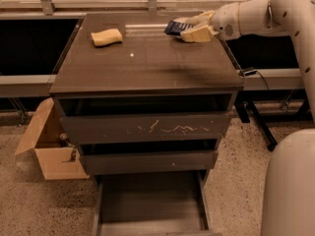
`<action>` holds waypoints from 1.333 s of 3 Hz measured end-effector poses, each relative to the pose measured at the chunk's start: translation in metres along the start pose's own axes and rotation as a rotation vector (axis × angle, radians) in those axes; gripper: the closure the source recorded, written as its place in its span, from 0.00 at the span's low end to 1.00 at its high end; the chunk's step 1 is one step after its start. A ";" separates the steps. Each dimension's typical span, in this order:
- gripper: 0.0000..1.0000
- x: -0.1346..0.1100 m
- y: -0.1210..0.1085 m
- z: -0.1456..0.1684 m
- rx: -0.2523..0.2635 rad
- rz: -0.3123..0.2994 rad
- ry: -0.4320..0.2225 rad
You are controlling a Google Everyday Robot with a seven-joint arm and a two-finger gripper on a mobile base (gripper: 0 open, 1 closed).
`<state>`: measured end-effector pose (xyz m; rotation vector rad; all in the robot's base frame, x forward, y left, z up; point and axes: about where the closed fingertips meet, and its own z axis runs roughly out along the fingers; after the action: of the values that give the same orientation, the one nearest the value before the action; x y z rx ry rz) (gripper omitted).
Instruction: Place rxbar blueberry into bottom drawer
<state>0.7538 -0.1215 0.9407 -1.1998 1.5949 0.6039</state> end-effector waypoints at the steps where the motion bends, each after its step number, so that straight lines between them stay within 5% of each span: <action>1: 1.00 -0.010 0.037 -0.007 -0.078 -0.038 0.009; 3: 1.00 -0.021 0.160 -0.052 -0.250 -0.191 0.047; 4: 1.00 -0.006 0.178 -0.048 -0.287 -0.176 0.065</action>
Offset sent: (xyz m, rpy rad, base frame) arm -0.2178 0.0444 -0.0068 -0.2130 -0.0240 0.3829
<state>0.5724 -0.0914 0.9333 -1.5682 1.4694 0.7012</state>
